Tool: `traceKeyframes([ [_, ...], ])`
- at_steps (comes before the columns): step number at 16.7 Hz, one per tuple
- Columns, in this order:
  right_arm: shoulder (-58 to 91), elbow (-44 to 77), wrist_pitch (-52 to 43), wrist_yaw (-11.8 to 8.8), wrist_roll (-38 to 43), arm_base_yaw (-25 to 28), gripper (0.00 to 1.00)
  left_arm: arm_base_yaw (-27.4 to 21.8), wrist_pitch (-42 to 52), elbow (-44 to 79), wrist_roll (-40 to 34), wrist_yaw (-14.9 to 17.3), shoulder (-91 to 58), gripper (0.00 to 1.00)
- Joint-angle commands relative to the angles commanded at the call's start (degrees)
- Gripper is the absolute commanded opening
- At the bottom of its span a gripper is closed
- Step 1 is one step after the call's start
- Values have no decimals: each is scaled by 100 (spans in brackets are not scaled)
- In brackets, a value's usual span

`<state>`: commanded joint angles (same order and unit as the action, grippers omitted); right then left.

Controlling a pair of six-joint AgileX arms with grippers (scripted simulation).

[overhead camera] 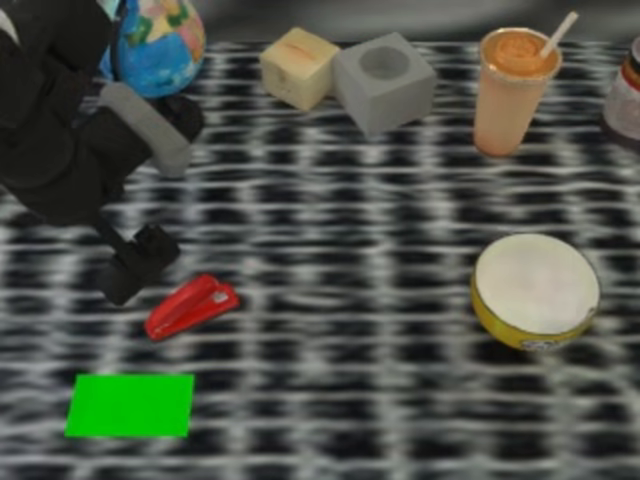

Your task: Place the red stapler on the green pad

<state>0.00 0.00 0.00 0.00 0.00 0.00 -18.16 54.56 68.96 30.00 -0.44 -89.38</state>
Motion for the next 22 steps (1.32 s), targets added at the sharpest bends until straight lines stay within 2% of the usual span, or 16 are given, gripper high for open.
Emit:
traceKeyframes([
  [7,0,0,0,0,0,0,100,-436,1187,1734,697,31,-1973,100],
  [14,0,0,0,0,0,0,100,-435,1222,1808,735,32,-2071,100],
  [17,0,0,0,0,0,0,100,-449,825,1522,753,35,-2213,100],
  [22,0,0,0,0,0,0,100,-445,-506,722,763,38,-2669,100],
])
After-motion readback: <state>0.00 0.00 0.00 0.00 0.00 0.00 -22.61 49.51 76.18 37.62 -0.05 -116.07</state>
